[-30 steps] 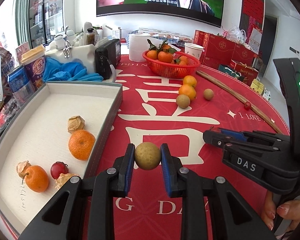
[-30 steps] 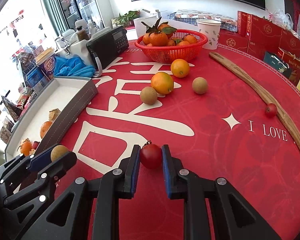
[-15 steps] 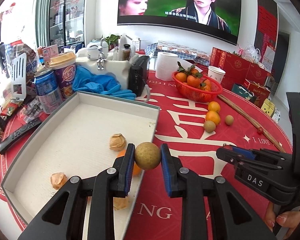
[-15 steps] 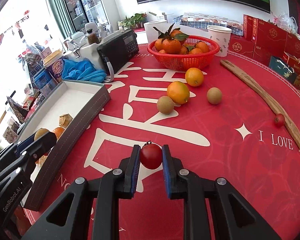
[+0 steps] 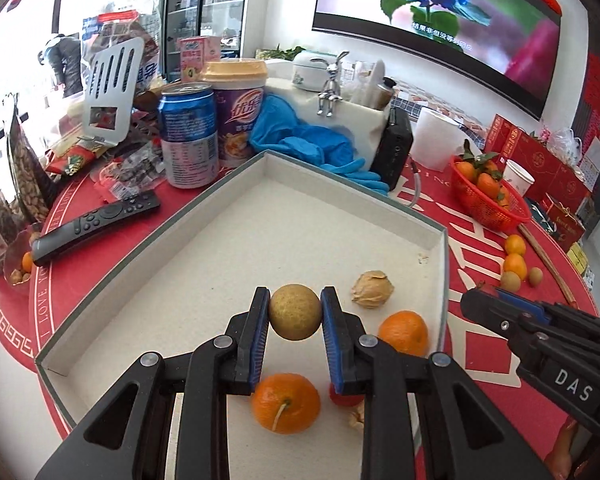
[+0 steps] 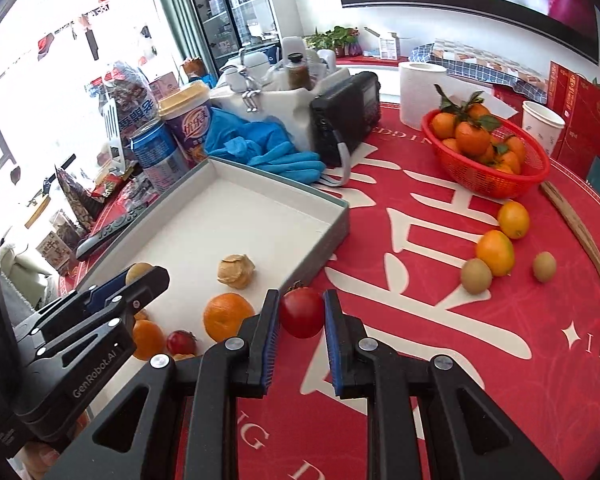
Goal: Organize fruits
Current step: 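Carry both fruits into the white tray and open both tools to release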
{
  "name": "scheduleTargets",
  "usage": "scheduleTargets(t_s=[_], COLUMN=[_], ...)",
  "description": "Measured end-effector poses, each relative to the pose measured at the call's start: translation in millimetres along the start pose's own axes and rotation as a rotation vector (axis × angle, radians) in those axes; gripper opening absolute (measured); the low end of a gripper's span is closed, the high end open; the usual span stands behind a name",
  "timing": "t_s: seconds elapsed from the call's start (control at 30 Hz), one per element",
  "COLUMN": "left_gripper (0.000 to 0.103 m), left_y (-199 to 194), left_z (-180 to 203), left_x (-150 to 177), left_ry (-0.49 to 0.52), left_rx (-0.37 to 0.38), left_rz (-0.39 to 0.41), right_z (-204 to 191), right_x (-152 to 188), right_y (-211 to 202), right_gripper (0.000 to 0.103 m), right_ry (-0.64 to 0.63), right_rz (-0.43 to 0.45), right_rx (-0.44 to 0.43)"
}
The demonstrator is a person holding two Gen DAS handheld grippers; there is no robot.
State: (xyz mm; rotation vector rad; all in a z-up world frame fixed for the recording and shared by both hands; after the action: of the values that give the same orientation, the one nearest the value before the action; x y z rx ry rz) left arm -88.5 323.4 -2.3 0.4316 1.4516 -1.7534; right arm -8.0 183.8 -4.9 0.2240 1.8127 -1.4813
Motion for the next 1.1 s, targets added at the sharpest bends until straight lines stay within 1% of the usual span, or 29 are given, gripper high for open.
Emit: scheduleTargets(t_s=[0.1, 0.2, 0.27, 0.43, 0.57, 0.83, 0.87, 0.93, 1.0, 1.03, 1.07, 1.1], left_gripper=[0.028, 0.028, 0.028, 0.028, 0.028, 0.028, 0.03, 0.038, 0.056, 0.059, 0.062, 0.063], left_y=[2, -1, -1, 5, 12, 8, 8, 7, 5, 4, 3, 3], left_z=[-14, -24, -29, -33, -39, -39, -39, -39, -38, -37, -37, -36], left_x=[0, -2, -2, 4, 11, 10, 10, 9, 8, 8, 8, 8], left_ry=[-0.036, -0.041, -0.04, -0.018, -0.031, -0.032, -0.032, -0.031, -0.023, -0.018, -0.01, 0.0], left_rx=[-0.018, -0.053, -0.059, -0.084, -0.085, -0.093, -0.093, -0.093, -0.102, -0.111, -0.123, -0.133], left_rz=[-0.013, -0.004, -0.006, -0.045, -0.085, -0.069, -0.071, -0.069, -0.061, -0.054, -0.048, -0.047], right_z=[-15, -26, -33, -51, -63, -78, -79, -78, -79, -79, -78, -78], right_x=[-3, -4, -5, -5, -3, -6, -7, -10, -12, -13, -14, -15], right_y=[10, 19, 22, 26, 26, 25, 25, 23, 22, 21, 20, 19], right_gripper=[0.022, 0.022, 0.022, 0.022, 0.022, 0.022, 0.022, 0.022, 0.022, 0.022, 0.025, 0.039], right_ry=[-0.009, -0.02, -0.036, -0.071, -0.095, -0.129, -0.129, -0.13, -0.134, -0.132, -0.13, -0.126], right_rz=[-0.019, -0.038, -0.035, -0.035, -0.036, -0.019, -0.016, -0.004, 0.001, 0.002, 0.001, 0.002], right_rx=[-0.028, -0.043, -0.043, -0.059, -0.072, -0.07, -0.068, -0.063, -0.066, -0.072, -0.078, -0.078])
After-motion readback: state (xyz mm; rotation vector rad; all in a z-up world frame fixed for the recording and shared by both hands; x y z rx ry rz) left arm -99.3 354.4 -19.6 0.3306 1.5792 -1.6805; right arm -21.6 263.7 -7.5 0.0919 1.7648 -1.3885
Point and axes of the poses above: each gripper's, at about its wrist camera, not at the fingertips, and y roughly the way its jaws point, z to its right, x to its underside, the point moved 6 cm from there along y, roughly the way its jaws point, and after that the axes turned 13 degrees about x, right-handed, at the moved point
